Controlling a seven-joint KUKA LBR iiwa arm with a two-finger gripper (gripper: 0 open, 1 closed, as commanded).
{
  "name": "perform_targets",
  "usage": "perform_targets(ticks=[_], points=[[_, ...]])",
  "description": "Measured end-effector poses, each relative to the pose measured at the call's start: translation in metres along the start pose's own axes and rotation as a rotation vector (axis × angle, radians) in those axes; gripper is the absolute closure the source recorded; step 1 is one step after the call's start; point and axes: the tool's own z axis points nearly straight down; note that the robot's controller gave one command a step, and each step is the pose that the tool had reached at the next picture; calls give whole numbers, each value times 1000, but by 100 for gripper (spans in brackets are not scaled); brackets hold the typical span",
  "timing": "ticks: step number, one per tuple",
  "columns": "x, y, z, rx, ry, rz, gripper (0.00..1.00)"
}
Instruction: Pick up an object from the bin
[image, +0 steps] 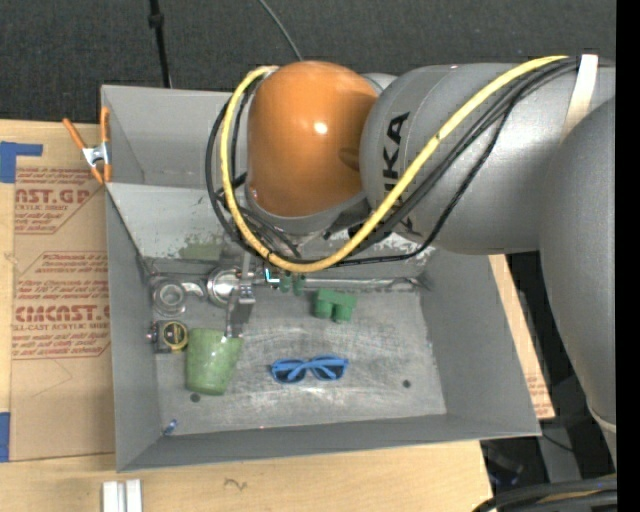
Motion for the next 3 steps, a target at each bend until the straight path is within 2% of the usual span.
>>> perform_targets(ticks=[1, 2, 3], points=[[15, -78, 106, 3, 2, -27, 0], [33, -133, 162, 1, 1, -99, 0], [31, -130, 159, -1, -6, -102, 100]])
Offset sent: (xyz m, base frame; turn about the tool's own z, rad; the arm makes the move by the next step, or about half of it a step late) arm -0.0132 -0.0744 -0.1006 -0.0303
